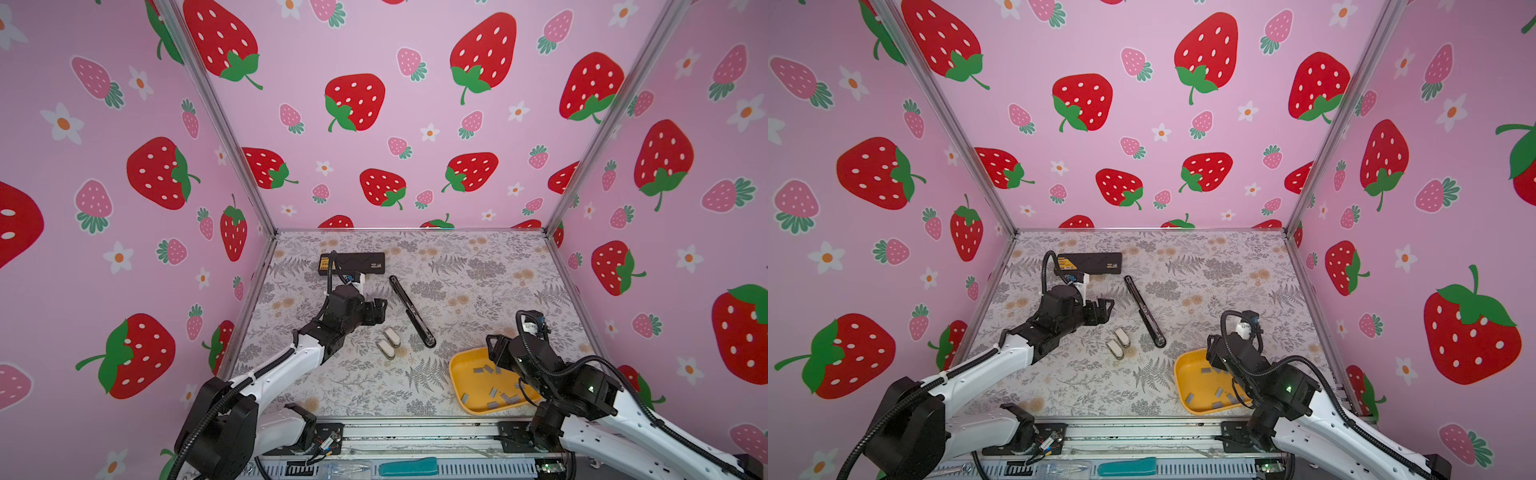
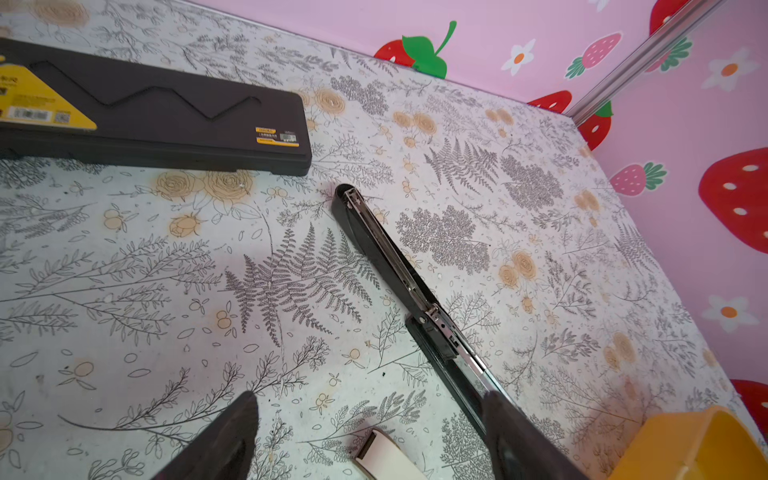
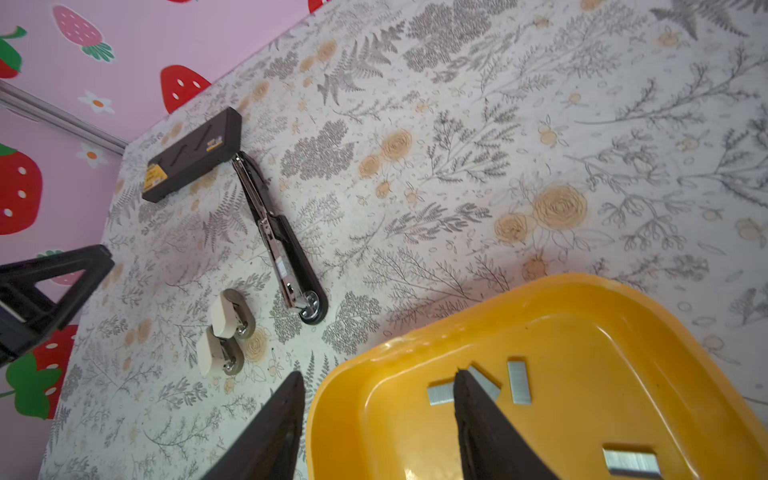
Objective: Load the staples into the stapler
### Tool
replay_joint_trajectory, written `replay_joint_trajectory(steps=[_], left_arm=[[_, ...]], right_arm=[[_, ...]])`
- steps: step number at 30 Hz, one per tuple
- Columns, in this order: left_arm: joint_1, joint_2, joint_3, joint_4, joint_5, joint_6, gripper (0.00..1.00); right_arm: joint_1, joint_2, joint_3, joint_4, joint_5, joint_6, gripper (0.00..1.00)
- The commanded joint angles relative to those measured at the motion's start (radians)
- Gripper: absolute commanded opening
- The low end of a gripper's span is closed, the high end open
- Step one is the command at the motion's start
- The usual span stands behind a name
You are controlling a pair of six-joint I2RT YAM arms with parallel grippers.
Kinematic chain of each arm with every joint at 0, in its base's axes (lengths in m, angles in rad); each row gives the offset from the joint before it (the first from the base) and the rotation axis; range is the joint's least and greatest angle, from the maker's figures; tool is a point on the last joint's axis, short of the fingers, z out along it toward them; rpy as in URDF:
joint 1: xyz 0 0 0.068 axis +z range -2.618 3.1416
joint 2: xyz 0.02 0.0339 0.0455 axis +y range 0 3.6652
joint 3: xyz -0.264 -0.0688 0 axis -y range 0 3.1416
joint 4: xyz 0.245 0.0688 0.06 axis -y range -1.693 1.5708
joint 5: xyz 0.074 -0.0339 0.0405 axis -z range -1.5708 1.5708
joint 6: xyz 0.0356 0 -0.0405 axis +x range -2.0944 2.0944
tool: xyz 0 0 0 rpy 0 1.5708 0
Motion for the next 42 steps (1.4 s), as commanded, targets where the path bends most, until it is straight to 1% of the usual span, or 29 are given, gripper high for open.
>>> replay_joint_trajectory(steps=[1, 4, 6, 9, 11, 18, 25, 26, 29, 32, 37, 39, 42], left_arm=[[0.004, -0.056, -0.004, -0.019, -0.042, 0.012, 0.86], [0.004, -0.1, -0.022, -0.025, -0.046, 0.009, 0.87], [0.004, -0.117, -0.034, -0.022, -0.037, 0.009, 0.87], [0.004, -0.121, -0.042, -0.016, -0.037, 0.009, 0.88], [0.004, -0.113, -0.038, -0.015, -0.034, 0.011, 0.88], [0.003, -0.095, -0.04, 0.012, -0.021, 0.01, 0.88], [0.004, -0.111, -0.046, 0.012, -0.02, 0.007, 0.88], [0.003, -0.112, -0.046, 0.012, -0.02, 0.007, 0.88], [0.003, -0.115, -0.046, 0.011, -0.021, 0.012, 0.88], [0.003, -0.12, -0.049, 0.013, -0.027, 0.014, 0.88], [0.004, -0.124, -0.043, -0.004, -0.032, 0.021, 0.88], [0.003, -0.121, -0.047, 0.006, -0.028, 0.017, 0.88], [0.003, -0.1, -0.05, 0.027, -0.012, 0.013, 0.88]], right_arm=[[-0.006, 0.046, -0.016, -0.092, -0.076, 0.125, 0.61], [-0.008, 0.112, -0.023, -0.061, -0.131, 0.152, 0.62], [-0.009, 0.139, -0.036, -0.034, -0.145, 0.151, 0.62], [-0.027, 0.157, -0.055, -0.029, -0.115, 0.175, 0.63], [-0.055, 0.16, -0.074, -0.009, -0.115, 0.17, 0.64], [-0.234, 0.193, -0.174, 0.2, -0.229, 0.053, 0.64], [-0.442, 0.307, -0.225, 0.424, -0.375, -0.093, 0.63], [-0.461, 0.359, -0.224, 0.448, -0.392, -0.106, 0.62], [-0.496, 0.448, -0.194, 0.496, -0.442, -0.156, 0.58], [-0.497, 0.511, -0.151, 0.481, -0.435, -0.184, 0.57], [-0.514, 0.56, -0.129, 0.557, -0.434, -0.229, 0.56], [-0.528, 0.616, -0.091, 0.559, -0.41, -0.26, 0.56], [-0.549, 0.716, -0.031, 0.586, -0.431, -0.311, 0.52]])
